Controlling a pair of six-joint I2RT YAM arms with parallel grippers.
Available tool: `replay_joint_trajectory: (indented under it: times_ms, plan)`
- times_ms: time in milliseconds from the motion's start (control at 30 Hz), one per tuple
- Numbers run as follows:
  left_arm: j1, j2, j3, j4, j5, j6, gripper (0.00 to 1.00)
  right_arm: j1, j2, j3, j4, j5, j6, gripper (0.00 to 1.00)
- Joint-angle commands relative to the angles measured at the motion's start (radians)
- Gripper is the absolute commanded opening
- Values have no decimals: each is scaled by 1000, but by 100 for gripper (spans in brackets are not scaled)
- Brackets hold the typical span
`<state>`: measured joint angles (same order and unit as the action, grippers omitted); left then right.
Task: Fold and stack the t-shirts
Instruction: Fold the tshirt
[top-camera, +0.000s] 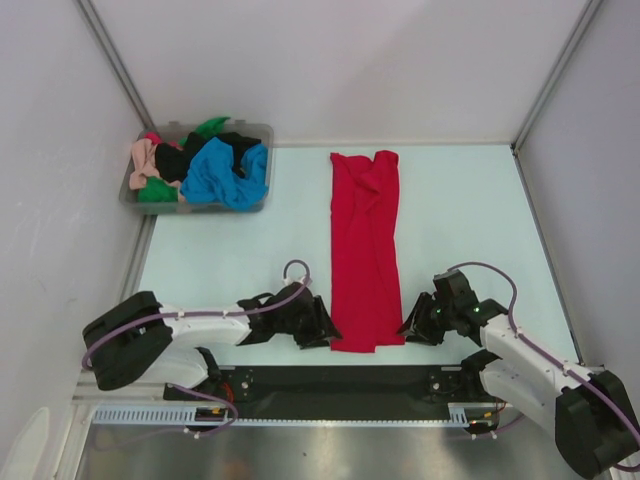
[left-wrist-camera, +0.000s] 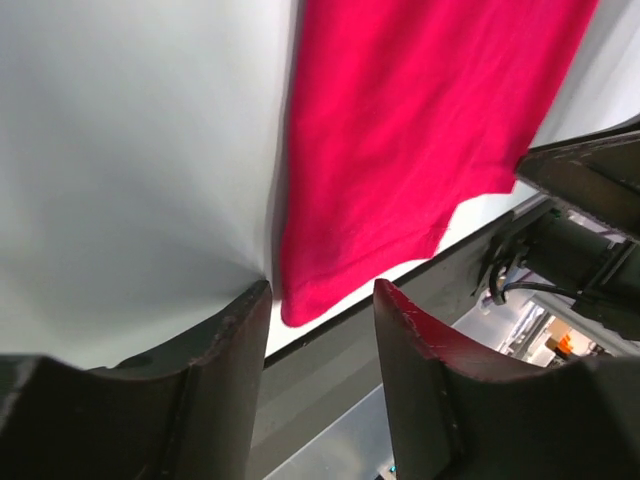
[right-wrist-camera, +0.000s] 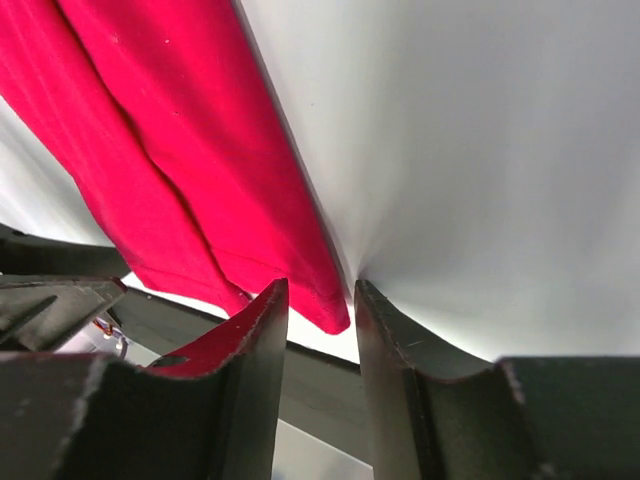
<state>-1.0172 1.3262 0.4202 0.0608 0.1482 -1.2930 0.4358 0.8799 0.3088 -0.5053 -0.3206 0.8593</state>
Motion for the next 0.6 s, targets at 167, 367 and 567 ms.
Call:
replay_joint_trajectory:
  times_ms: [167,367,567]
  plan:
    - [-49,19,46,-162,-45,-35,41,4,14,-22,-18,37,-29,33]
    - [-47,65,68,-138,-33,-5,27,6,22,-36,-1,23,-25,23]
    - [-47,87,92,-150,-36,18,0,9,27,-34,-6,12,-32,0]
